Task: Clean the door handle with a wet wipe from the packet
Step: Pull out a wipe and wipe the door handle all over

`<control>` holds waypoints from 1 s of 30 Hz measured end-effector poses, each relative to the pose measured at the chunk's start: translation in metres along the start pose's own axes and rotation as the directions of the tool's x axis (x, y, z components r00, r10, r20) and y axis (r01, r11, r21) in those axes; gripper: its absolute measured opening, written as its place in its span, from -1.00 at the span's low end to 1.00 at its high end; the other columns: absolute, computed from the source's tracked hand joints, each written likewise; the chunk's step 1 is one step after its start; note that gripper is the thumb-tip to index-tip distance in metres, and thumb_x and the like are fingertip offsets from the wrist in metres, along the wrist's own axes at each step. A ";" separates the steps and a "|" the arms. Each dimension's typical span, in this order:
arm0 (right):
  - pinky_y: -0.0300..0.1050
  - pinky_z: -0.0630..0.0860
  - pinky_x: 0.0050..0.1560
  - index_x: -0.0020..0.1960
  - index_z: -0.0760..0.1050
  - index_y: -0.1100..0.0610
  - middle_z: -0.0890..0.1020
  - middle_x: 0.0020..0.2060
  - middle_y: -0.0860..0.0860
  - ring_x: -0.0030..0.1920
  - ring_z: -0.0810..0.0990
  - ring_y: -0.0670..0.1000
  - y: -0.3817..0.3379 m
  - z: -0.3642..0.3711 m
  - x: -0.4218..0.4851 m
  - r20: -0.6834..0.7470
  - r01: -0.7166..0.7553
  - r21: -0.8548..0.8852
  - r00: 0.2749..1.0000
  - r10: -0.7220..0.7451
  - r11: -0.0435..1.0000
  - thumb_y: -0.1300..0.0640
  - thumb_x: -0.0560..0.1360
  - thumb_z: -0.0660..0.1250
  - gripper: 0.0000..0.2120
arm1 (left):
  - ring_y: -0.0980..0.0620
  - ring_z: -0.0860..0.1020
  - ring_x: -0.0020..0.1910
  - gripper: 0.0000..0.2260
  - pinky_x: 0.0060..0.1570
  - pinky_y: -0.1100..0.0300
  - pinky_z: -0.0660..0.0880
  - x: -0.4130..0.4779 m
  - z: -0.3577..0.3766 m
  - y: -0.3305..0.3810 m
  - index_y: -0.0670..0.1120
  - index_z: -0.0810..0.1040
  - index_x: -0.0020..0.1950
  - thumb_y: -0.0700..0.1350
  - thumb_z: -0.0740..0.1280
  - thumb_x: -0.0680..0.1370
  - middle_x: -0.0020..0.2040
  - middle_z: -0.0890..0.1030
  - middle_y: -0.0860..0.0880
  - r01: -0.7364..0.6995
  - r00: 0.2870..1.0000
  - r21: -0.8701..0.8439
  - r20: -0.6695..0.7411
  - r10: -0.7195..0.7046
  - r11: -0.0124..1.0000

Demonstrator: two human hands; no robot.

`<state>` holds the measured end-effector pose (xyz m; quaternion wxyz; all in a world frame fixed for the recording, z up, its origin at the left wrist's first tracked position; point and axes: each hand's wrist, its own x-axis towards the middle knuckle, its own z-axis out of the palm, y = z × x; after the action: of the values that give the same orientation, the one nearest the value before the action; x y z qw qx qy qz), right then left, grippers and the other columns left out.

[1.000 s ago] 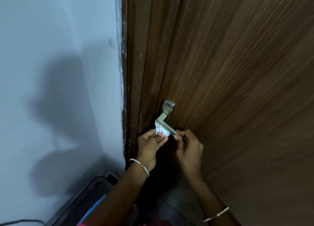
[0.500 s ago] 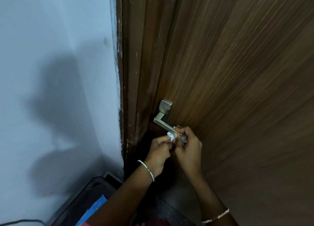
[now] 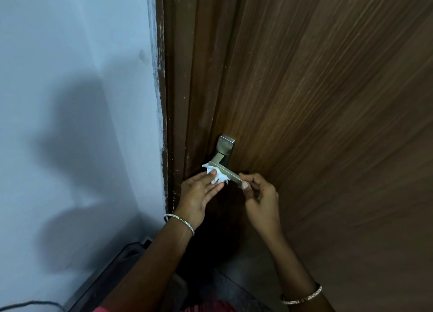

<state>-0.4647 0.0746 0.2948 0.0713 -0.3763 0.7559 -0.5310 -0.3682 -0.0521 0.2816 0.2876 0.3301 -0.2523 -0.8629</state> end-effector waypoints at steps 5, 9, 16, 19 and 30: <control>0.06 0.58 0.20 0.21 0.58 -0.02 0.69 0.11 -0.14 0.15 0.66 -0.12 0.006 -0.008 0.000 0.105 -0.113 0.131 0.989 0.100 0.985 0.24 0.63 0.23 -0.73 | -0.01 0.72 -0.16 -0.91 -0.21 0.20 0.64 -0.001 0.003 -0.006 -0.18 0.65 -0.03 -0.22 0.43 0.49 -0.11 0.73 -0.15 0.088 0.994 -0.047 0.063 -0.085 0.995; 0.09 0.53 0.27 0.19 0.58 0.00 0.70 0.11 -0.07 0.20 0.64 -0.06 0.001 -0.004 -0.003 0.103 -0.162 0.300 0.985 0.137 0.940 0.24 0.60 0.26 -0.75 | 0.03 0.69 -0.10 -0.86 -0.21 0.18 0.64 -0.001 0.007 -0.012 -0.11 0.66 0.04 -0.13 0.42 0.51 -0.04 0.72 -0.09 0.134 0.984 0.010 0.113 -0.135 0.991; 0.05 0.47 0.29 0.33 0.48 0.16 0.62 0.25 0.12 0.28 0.58 0.10 0.009 0.005 -0.006 0.275 -0.439 0.709 0.893 0.357 0.552 0.55 0.44 0.12 -0.44 | 0.07 0.69 -0.01 -0.83 -0.14 0.17 0.62 0.004 0.007 -0.018 -0.02 0.65 0.10 -0.05 0.37 0.54 0.03 0.72 -0.03 0.165 0.969 0.033 0.178 -0.169 0.986; -0.11 0.56 0.12 0.37 0.47 0.11 0.64 0.16 0.12 0.10 0.63 0.00 0.007 0.015 -0.006 0.382 -0.475 0.692 0.880 0.282 0.544 0.58 0.43 0.17 -0.38 | 0.07 0.67 -0.08 -0.77 -0.18 0.19 0.60 0.000 0.008 -0.024 -0.02 0.67 0.10 0.01 0.41 0.49 -0.02 0.71 -0.05 0.153 0.964 0.043 0.214 -0.159 0.987; 0.02 0.54 0.18 0.29 0.56 0.19 0.68 0.15 0.17 0.18 0.65 0.12 0.019 0.009 -0.001 0.285 -0.365 0.591 0.929 0.237 0.720 0.25 0.50 0.40 -0.64 | 0.02 0.68 -0.03 -0.72 -0.14 0.19 0.60 -0.013 0.010 -0.024 -0.11 0.70 0.07 0.05 0.46 0.46 0.02 0.73 -0.09 0.010 0.975 0.452 0.193 -0.109 0.892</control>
<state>-0.4689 0.0719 0.2747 0.3508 -0.2501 0.5729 -0.6973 -0.3755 -0.0244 0.2785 0.1485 0.3008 -0.4636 -0.8201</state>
